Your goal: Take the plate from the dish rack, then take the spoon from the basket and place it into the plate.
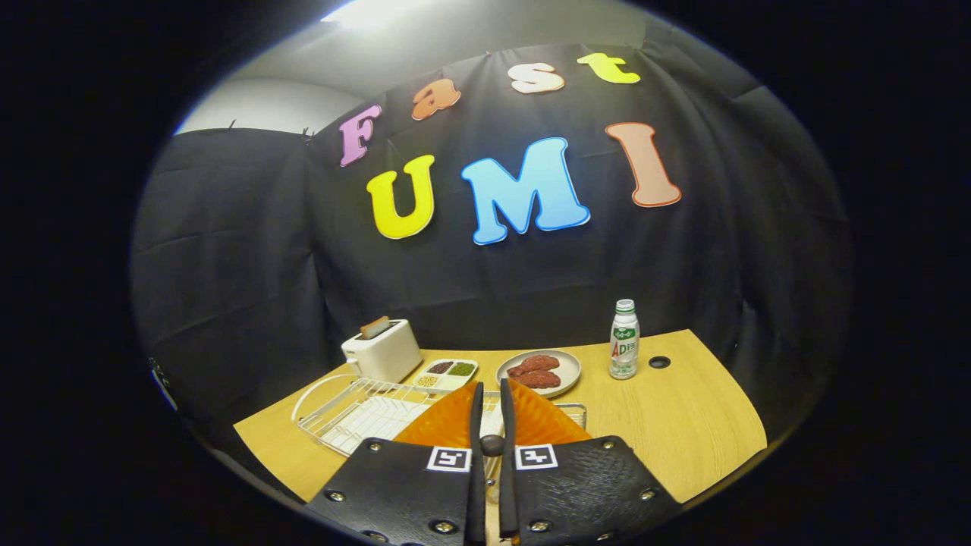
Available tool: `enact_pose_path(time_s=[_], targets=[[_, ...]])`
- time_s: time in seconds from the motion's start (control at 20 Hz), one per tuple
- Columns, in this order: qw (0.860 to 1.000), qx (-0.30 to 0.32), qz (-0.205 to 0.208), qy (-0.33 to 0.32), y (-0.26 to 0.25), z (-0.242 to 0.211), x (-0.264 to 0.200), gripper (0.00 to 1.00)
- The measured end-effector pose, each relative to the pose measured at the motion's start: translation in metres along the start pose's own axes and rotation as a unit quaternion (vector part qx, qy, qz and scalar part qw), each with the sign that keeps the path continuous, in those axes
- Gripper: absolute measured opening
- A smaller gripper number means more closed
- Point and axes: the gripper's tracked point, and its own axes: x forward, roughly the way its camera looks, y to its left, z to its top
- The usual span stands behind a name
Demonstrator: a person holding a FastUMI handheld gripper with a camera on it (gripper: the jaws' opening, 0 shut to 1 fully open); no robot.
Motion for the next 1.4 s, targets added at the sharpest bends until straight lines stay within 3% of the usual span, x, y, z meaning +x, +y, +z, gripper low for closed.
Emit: enact_pose_path(time_s=[0.45,1.05,1.4], targets=[[0.993,-0.023,0.081,0.079,0.076,-0.068,-0.022,0.07],[0.983,-0.025,0.132,0.122,0.135,-0.142,-0.001,0.07],[0.982,-0.044,0.127,0.134,0.125,-0.161,-0.005,0.11]])
